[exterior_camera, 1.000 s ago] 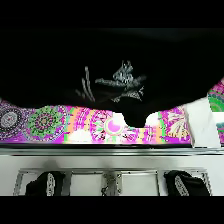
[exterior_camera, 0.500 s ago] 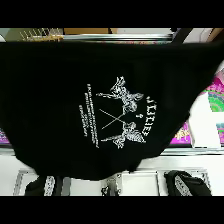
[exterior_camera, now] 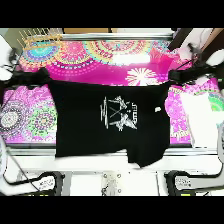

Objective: Fold the clothes and pants, and hang the long-sleeved shirts on hangers.

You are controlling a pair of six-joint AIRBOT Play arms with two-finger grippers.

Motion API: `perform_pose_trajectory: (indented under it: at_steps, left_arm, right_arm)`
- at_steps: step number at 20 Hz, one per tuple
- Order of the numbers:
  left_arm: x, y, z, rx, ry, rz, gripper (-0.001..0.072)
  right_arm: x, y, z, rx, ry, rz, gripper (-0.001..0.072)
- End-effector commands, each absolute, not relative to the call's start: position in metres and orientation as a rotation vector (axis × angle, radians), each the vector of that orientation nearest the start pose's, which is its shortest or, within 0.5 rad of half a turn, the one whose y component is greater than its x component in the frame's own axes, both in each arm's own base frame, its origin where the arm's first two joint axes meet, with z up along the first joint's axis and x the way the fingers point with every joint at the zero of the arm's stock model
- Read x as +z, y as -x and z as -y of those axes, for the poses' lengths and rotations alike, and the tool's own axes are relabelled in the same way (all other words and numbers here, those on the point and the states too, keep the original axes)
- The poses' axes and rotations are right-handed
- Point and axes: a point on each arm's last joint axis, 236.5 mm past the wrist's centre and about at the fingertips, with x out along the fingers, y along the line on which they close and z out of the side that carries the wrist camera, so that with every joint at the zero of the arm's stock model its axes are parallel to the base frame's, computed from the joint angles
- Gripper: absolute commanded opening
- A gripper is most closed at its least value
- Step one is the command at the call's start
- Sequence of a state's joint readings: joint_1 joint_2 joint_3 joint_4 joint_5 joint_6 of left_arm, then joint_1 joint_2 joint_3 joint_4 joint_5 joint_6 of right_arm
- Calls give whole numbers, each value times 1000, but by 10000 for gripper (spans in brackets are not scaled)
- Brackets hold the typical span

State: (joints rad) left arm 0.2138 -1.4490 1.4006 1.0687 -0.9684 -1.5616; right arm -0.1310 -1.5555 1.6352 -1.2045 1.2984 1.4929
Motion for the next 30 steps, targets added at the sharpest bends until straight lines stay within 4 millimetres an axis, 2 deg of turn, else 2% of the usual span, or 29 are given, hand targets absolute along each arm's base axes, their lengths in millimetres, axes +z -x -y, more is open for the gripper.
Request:
perform_pose_trajectory:
  at_steps: [1, 4, 6, 8, 10, 12, 16, 19, 21, 23, 27, 28, 29, 30]
  left_arm:
    - [6, -537, 4, -59, 564, -1022, 7]
    - [9, -559, -3, -58, 563, -994, 7]
    - [16, -559, -12, -49, 566, -983, 7]
    - [14, -546, -21, -28, 558, -1002, 7]
    - [4, -525, -27, 1, 552, -1025, 7]
    - [-8, -501, -24, 3, 539, -1044, 7]
    - [-38, -452, -18, 32, 545, -1097, 7]
    - [-65, -423, -14, 56, 561, -1154, 8]
    - [-84, -408, -12, 70, 571, -1191, 8]
    - [-96, -398, -10, 82, 580, -1210, 8]
    - [-105, -388, -8, 88, 591, -1238, 17]
    - [-102, -390, -7, 83, 591, -1237, 240]
    - [-95, -393, -7, 71, 590, -1237, 494]
    - [-81, -395, -8, 55, 593, -1240, 516]
  right_arm:
    - [5, -517, -18, 136, -330, -1157, 12]
    - [9, -538, -10, 109, -330, -1068, 12]
    - [14, -535, -1, 91, -300, -1065, 12]
    - [17, -524, 7, 65, -253, -1090, 11]
    - [20, -507, 13, 30, -239, -1107, 11]
    - [16, -486, 13, 23, -230, -1133, 11]
    - [-9, -439, 9, 13, -218, -1210, 11]
    - [-40, -405, 5, 8, -232, -1298, 12]
    - [-61, -387, 2, 7, -245, -1352, 13]
    - [-75, -377, -2, 7, -253, -1374, 13]
    - [-86, -367, -5, -3, -286, -1401, 27]
    - [-84, -368, -6, -6, -296, -1396, 161]
    - [-80, -369, -5, -7, -295, -1386, 412]
    - [-68, -371, -1, -10, -293, -1369, 532]
